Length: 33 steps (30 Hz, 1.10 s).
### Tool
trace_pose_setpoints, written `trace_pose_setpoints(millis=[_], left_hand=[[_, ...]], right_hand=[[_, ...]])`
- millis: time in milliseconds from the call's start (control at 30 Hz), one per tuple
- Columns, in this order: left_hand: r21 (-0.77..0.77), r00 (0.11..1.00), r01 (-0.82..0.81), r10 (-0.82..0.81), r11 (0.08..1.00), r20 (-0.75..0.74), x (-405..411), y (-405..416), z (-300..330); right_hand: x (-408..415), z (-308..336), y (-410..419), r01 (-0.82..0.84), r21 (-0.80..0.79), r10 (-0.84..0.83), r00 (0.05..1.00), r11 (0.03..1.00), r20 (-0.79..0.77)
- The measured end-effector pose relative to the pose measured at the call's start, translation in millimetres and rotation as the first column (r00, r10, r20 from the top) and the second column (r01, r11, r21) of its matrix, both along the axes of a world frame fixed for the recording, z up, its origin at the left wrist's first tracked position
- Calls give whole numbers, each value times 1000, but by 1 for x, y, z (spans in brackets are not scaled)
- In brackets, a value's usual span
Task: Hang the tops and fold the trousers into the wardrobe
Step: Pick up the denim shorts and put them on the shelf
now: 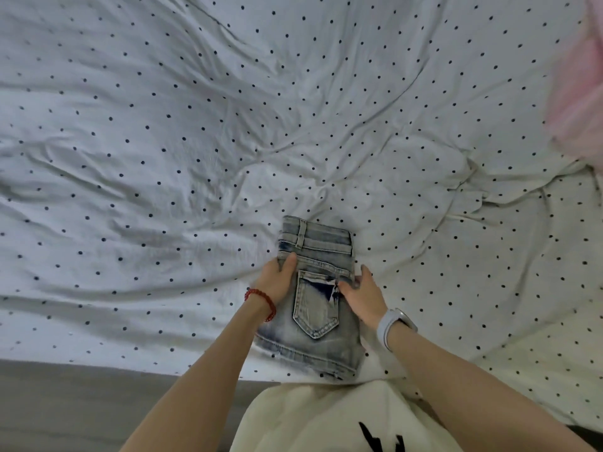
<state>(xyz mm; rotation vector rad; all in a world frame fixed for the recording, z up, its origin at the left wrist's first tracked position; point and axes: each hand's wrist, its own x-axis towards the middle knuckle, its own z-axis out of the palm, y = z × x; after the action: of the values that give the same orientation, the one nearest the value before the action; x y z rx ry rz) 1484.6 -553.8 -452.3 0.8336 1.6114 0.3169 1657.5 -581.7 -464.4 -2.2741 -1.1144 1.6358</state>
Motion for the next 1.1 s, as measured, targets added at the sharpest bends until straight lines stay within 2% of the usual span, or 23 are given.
trace_pose_setpoints(millis=[100,200,300,367,467,533,567,633,667,733,767,867,933,1000,1100], left_hand=[[-4,968,-170,168,985,187,-11,0,35],[4,896,-356,340,934,286,-35,-3,79],[27,821,-488,448,872,354,-59,-13,125],[32,799,-541,502,840,331,-74,-20,152],[92,782,-609,577,788,234,-102,-38,190],[188,753,-658,625,729,206,-122,-58,212],[240,736,-676,632,696,243,-131,-71,221],[353,779,-628,560,694,284,-146,-94,237],[427,821,-569,520,703,238,-160,-107,248],[530,888,-412,456,741,53,-182,-123,262],[572,880,-366,473,734,-43,-197,-131,269],[623,800,-333,562,708,-212,-252,-157,289],[623,741,-301,588,722,-323,-297,-178,292],[570,690,-239,550,786,-470,-339,-194,292],[478,630,-195,483,856,-608,-405,-219,293]], right_hand=[[-1,20,14,107,-119,-129,973,987,-190],[-10,55,23,122,-146,-176,877,982,-448],[-27,102,33,38,-100,-91,799,994,-594],[-42,129,42,-8,9,12,801,1000,-599],[-68,166,55,-102,249,211,859,963,-467],[-90,195,58,-181,405,351,848,896,-397],[-102,207,57,-209,458,406,827,864,-390],[-129,231,54,-258,556,509,780,790,-363],[-148,245,50,-291,596,564,751,749,-343],[-174,261,45,-348,634,647,688,691,-328],[-189,268,42,-395,651,707,628,649,-324],[-249,292,26,-649,643,905,385,405,-181],[-297,296,10,-777,585,963,269,234,-29],[-342,295,-6,-843,527,967,209,103,145],[-419,293,-27,-857,516,922,205,7,328]])
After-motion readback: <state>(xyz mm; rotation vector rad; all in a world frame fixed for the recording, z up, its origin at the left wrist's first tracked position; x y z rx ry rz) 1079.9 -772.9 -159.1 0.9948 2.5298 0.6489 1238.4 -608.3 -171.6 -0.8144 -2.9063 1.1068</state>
